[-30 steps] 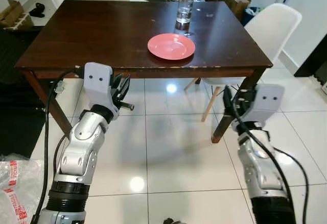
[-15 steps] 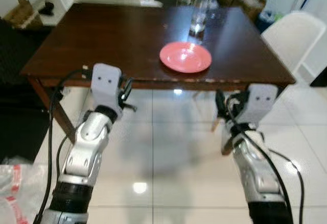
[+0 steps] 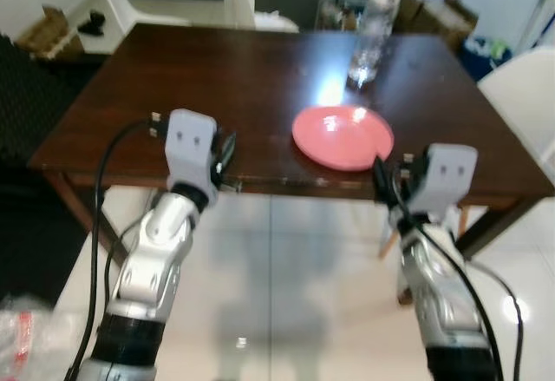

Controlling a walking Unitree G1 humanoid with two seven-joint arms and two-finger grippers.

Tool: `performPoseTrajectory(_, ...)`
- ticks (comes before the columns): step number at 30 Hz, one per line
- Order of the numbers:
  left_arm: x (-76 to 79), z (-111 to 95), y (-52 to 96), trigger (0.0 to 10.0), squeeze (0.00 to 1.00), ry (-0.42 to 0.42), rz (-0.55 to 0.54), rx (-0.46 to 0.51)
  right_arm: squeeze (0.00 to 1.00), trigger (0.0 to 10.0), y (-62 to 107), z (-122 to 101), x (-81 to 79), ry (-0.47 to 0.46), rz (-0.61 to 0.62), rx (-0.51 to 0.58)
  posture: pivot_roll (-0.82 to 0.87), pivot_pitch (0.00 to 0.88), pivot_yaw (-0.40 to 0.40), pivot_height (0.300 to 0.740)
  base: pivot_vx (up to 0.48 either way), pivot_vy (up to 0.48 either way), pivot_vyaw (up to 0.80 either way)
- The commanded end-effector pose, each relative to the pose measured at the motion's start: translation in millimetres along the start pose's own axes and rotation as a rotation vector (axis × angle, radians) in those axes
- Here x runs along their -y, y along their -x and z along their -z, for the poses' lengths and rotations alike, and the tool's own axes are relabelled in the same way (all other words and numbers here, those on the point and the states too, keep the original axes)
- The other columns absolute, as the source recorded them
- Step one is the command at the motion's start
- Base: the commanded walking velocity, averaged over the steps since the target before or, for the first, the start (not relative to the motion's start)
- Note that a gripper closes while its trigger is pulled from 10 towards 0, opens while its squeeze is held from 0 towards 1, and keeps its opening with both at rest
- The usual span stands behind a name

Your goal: Setting the table

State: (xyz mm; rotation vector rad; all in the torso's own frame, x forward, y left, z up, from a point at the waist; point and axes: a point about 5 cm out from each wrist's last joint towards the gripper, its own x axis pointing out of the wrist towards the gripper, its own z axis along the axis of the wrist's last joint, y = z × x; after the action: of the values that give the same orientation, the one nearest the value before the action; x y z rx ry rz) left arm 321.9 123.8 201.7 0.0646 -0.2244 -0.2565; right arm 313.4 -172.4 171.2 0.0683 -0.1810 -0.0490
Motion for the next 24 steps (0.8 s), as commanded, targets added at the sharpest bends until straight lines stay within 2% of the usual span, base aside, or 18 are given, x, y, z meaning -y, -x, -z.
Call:
performPoseTrajectory(1,6.2,2,0.0,10.0,0.00,0.001,0.024,-0.011,0.00,10.0,2.3,4,7.8,-0.003,0.032,-0.026,-0.06,0.055,0.066,0.740,0.469,0.000,-0.78)
performPoseTrajectory(10,7.6,3,-0.7,10.0,0.00,0.001,0.034,-0.015,0.00,10.0,2.9,5,9.0,0.007,0.039,-0.031,-0.07,0.050,0.069,0.740,0.469,0.000,-0.75)
performPoseTrajectory(20,7.1,3,-0.2,10.0,0.00,0.000,0.032,-0.018,0.00,10.0,2.4,7,4.6,0.015,-0.006,-0.050,-0.07,0.047,0.069,0.740,0.469,0.000,0.00)
performPoseTrajectory(24,-2.4,8,3.8,10.0,0.00,-0.007,0.011,-0.054,0.00,10.0,7.8,5,-14.5,-0.013,-0.206,-0.088,-0.07,0.049,0.073,0.740,0.304,0.000,0.00)
